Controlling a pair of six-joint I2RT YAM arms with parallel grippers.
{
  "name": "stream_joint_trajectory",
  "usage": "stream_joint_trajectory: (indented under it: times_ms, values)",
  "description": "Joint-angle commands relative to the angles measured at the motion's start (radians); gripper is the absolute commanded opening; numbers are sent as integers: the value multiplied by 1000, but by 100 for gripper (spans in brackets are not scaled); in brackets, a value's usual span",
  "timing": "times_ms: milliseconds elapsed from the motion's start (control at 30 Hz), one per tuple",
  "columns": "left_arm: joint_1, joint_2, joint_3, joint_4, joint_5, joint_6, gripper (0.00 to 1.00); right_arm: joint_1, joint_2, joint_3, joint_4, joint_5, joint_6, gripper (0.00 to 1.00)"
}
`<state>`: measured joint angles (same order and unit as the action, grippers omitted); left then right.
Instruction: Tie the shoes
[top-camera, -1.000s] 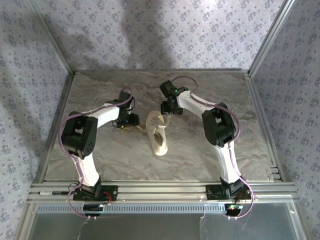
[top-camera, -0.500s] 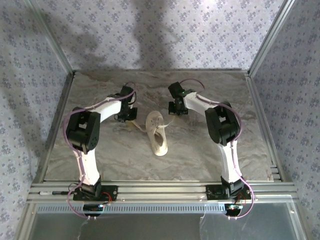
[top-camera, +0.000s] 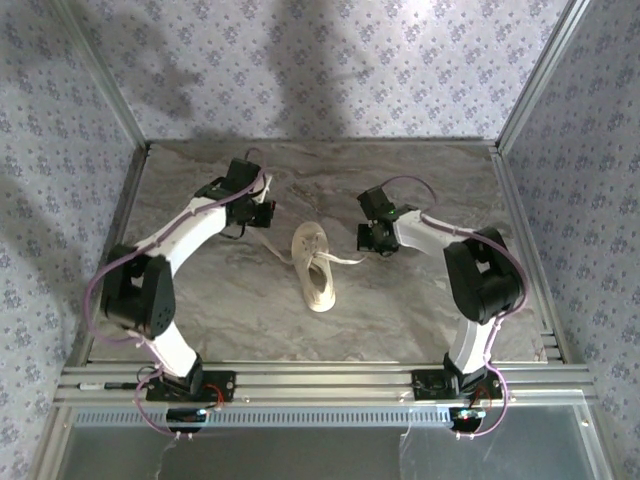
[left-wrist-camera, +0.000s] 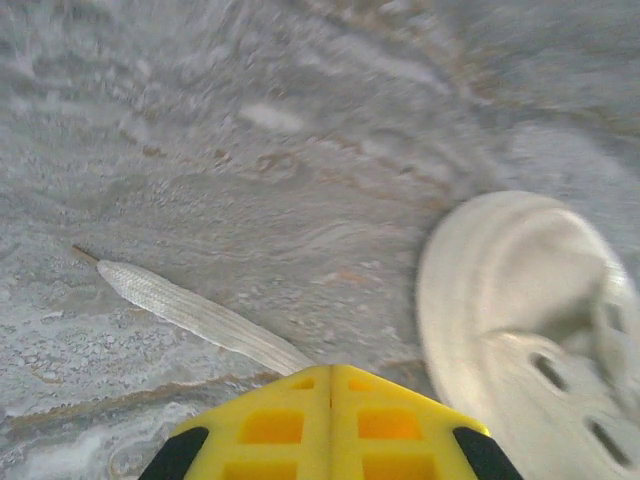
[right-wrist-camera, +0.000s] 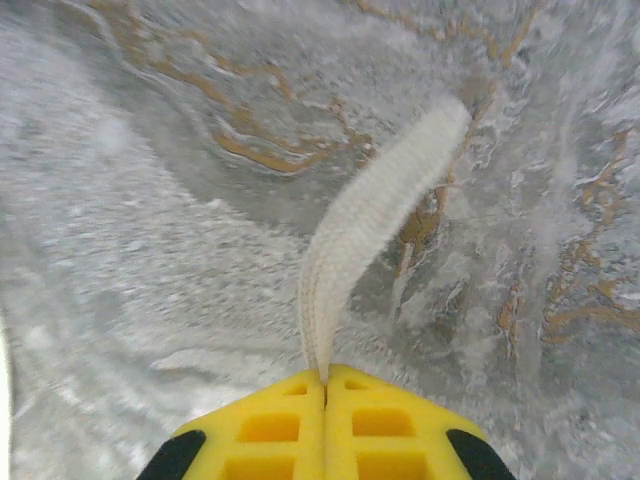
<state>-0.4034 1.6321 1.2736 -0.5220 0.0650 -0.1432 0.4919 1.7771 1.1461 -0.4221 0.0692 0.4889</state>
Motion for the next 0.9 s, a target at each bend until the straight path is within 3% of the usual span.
stream_joint_trajectory:
  times_ms: [0,100,133,200,233,300,400,567,867]
  values:
    - [-53,-101,-26,-18,17,43,0,17,-73,-11,48,39,4,0]
    - [-91,-181,-82,0,-20,49,0,18,-93,-3,37,34,1,0]
    - [-94,-197,-108,12,-56,24,6,20,-98,1,27,32,0,0]
    - [-77,-192,-134,-14,-209,-92,36,25,-107,5,15,35,-1,0]
    - [-45,-170,-125,-53,-236,-165,44,30,-113,3,10,37,-1,0]
    - [25,-113,-108,-103,-167,-275,52,43,-124,-2,2,48,1,0]
    - [48,-19,-79,-119,-134,-400,55,65,-139,-11,-4,58,10,0]
    - [43,154,44,-182,-174,-532,57,118,-152,-14,-13,84,23,0]
    - [37,396,227,-242,-215,-549,60,172,-157,1,-14,92,13,0]
